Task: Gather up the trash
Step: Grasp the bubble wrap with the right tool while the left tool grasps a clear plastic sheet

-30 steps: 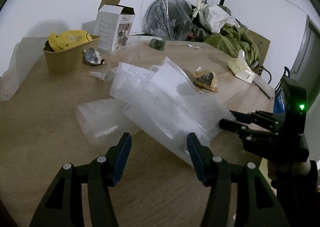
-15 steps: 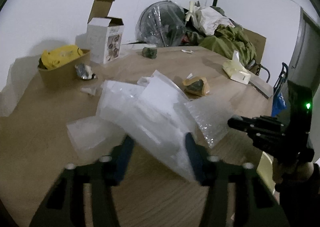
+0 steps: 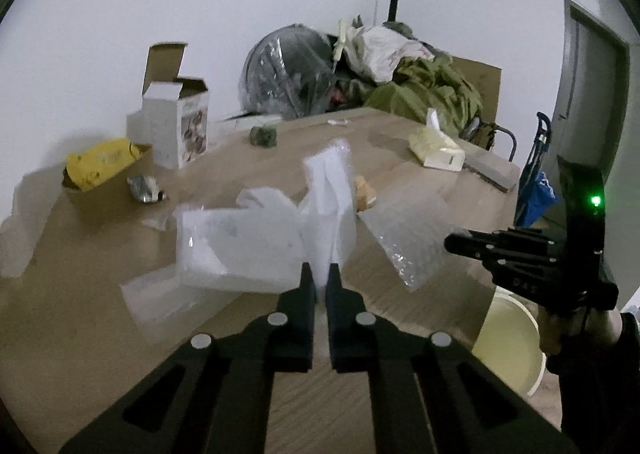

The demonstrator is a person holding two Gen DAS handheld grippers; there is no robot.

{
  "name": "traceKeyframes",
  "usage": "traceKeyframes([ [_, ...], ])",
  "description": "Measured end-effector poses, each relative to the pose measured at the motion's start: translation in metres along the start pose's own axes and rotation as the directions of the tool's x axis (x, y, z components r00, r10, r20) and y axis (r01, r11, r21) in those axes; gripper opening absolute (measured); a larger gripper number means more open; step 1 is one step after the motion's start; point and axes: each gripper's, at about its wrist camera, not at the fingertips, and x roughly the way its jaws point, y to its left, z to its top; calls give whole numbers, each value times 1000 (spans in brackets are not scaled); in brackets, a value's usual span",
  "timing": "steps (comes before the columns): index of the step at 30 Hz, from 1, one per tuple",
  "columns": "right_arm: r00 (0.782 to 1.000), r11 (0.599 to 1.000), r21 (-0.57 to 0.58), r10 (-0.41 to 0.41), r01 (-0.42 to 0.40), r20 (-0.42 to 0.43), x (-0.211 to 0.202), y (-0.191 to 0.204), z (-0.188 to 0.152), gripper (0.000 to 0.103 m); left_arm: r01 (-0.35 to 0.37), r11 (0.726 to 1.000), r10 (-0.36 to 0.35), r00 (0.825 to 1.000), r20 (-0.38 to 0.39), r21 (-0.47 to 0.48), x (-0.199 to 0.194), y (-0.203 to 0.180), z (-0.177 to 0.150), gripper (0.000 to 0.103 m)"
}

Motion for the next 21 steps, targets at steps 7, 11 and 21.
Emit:
traceKeyframes([
  [7, 999, 999, 20, -35, 34, 28, -22, -11, -6, 9, 20, 998, -23, 998, 57, 55, -21, -19, 9, 3],
  [11, 998, 999, 24, -50, 49, 43, -35, -14, -11, 9, 23, 997, -29, 996, 83, 76, -29, -28, 13, 3],
  [21, 993, 995, 47, -90, 87, 72, -64, -23, -23, 9, 35, 992, -52, 989, 138, 124, -50, -49, 16, 3],
])
